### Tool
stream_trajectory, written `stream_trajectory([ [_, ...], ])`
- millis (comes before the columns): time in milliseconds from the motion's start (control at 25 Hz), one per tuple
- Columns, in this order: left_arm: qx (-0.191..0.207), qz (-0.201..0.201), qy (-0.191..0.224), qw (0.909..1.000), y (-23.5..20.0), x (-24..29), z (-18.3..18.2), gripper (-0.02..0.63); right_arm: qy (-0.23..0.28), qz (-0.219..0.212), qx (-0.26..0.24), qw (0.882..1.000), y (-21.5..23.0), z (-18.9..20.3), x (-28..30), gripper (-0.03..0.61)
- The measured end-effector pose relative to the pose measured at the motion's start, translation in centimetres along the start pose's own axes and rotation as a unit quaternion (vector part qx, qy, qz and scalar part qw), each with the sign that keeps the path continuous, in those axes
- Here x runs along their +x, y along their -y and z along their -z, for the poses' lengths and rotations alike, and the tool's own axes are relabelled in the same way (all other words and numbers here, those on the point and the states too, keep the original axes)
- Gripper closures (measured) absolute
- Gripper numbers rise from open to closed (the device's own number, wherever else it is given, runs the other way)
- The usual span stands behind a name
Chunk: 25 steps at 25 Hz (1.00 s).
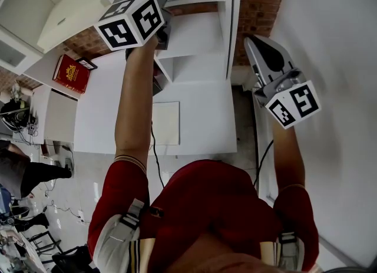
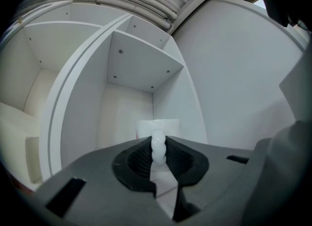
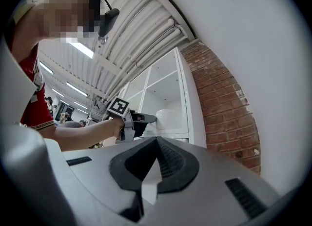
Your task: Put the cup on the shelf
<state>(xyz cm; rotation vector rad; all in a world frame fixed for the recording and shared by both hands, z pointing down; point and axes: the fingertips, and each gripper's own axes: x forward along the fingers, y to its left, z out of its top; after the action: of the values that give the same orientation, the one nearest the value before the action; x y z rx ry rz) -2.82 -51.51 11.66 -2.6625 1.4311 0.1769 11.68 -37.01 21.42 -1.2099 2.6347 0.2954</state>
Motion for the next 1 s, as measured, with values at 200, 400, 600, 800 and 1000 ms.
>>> stream_trajectory([
  [200, -0.014, 0.004, 0.015, 0.9998, -0.2, 0.1, 0.1, 0.529, -0.001, 0.001, 0.0, 1.0, -0.1, 0.0, -0.1, 0.581],
  [400, -0.006, 0.016, 0.02, 0.9997, 0.5, -0.4, -0.3, 0.482, -0.004, 0.001, -0.001, 1.0, -0.5, 0.0, 0.0, 0.581],
  [600, 0.004, 0.016, 0.022, 0.9996, 0.7, -1.1, -0.4, 0.471, -0.006, 0.0, -0.001, 1.0, -0.9, 0.0, 0.1, 0.581],
  [800, 0.02, 0.011, 0.026, 0.9994, 1.1, -2.5, -0.5, 0.468, -0.006, -0.004, -0.001, 1.0, -1.5, 0.0, 0.3, 0.581],
  [1000, 0.022, 0.016, 0.034, 0.9991, 1.8, -4.9, -0.5, 0.468, -0.003, -0.009, -0.002, 1.0, -2.5, -0.4, 0.6, 0.581],
])
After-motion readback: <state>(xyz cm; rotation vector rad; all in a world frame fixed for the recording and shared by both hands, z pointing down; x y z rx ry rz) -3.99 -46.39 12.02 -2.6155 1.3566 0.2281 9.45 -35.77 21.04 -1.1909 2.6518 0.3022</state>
